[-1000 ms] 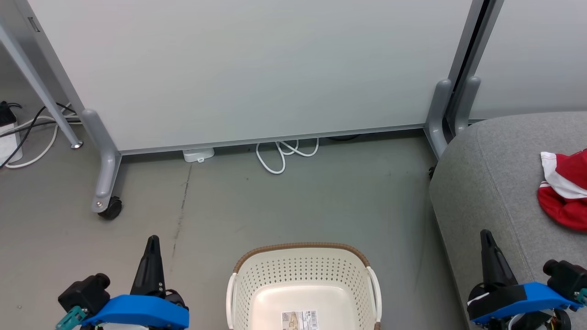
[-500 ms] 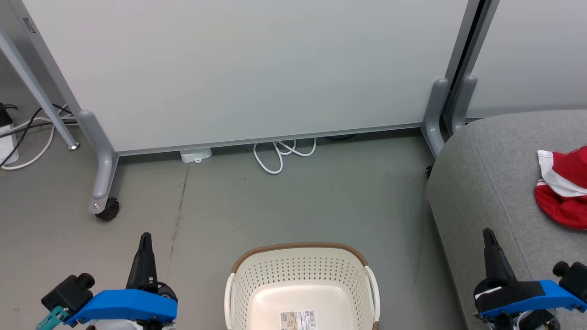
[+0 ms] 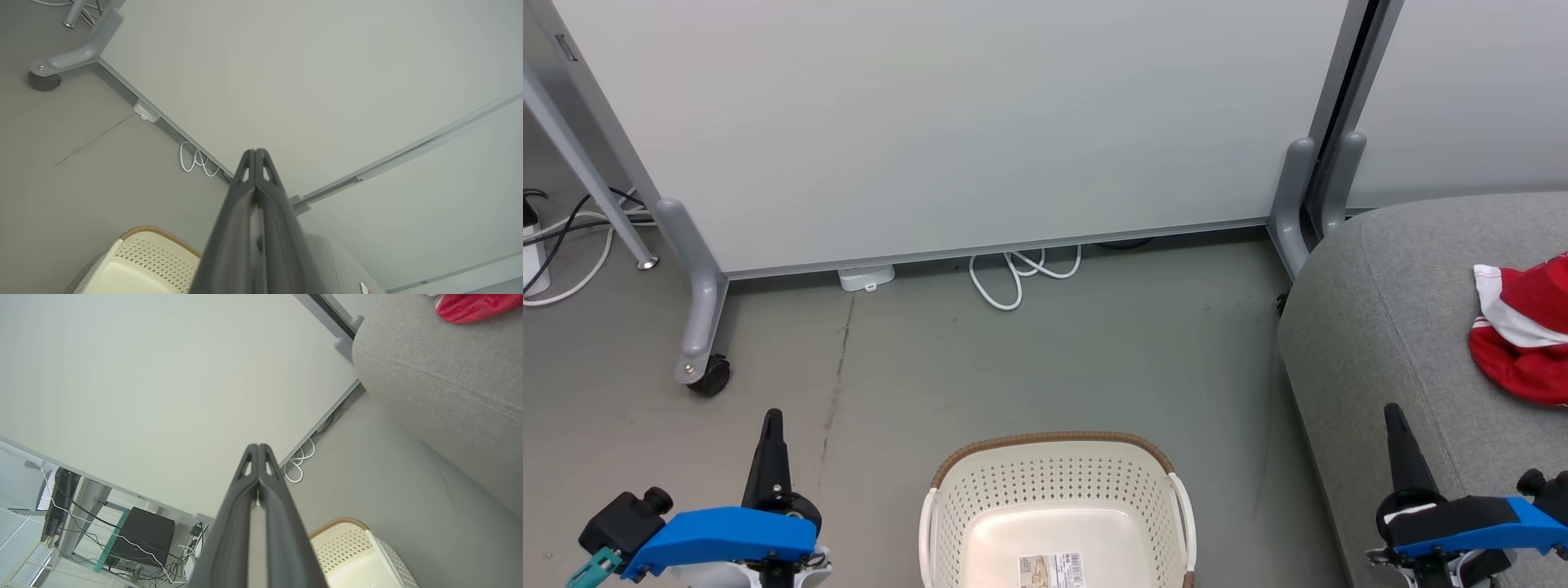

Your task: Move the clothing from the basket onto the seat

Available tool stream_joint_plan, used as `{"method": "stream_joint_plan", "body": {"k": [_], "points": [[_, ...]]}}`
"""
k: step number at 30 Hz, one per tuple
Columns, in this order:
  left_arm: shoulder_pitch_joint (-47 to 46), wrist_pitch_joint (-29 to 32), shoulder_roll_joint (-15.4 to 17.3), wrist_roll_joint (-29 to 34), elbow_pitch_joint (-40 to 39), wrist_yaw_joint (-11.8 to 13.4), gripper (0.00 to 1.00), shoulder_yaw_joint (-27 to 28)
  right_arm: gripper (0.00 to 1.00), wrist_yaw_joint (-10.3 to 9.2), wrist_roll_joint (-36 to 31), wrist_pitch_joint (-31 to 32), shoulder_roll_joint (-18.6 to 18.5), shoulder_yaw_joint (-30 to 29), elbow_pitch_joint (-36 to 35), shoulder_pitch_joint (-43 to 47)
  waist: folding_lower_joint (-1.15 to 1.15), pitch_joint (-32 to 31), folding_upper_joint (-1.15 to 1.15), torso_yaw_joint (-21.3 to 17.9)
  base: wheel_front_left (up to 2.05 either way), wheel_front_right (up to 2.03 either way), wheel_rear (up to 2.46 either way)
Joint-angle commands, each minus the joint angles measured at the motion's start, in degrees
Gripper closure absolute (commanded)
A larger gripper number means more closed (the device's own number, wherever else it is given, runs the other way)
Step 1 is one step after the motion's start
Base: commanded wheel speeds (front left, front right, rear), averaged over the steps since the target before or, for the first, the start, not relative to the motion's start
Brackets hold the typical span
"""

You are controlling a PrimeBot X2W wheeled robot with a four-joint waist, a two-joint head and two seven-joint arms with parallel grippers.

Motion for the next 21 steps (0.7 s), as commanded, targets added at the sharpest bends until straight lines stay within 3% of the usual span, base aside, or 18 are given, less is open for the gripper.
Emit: {"method": "stream_joint_plan", "body": {"k": [1, 21], "points": [[-1.46, 0.39, 0.35, -1.21, -0.83, -0.23, 1.0, 0.42, 1.0, 0.02, 1.35, 0.45, -0.41, -0.12, -0.86, -1.43, 0.0, 0.0, 0.0, -0.02, 0.0, 0.0, 0.0], [-2.09, 3.54, 0.35, -13.3, -1.39, -0.31, 1.0, 1.86, 1.0, 0.02, 14.06, 3.61, -0.49, -0.27, -1.83, -1.61, 0.0, 0.05, 0.0, -0.63, 0.0, 0.0, 0.0]]}}
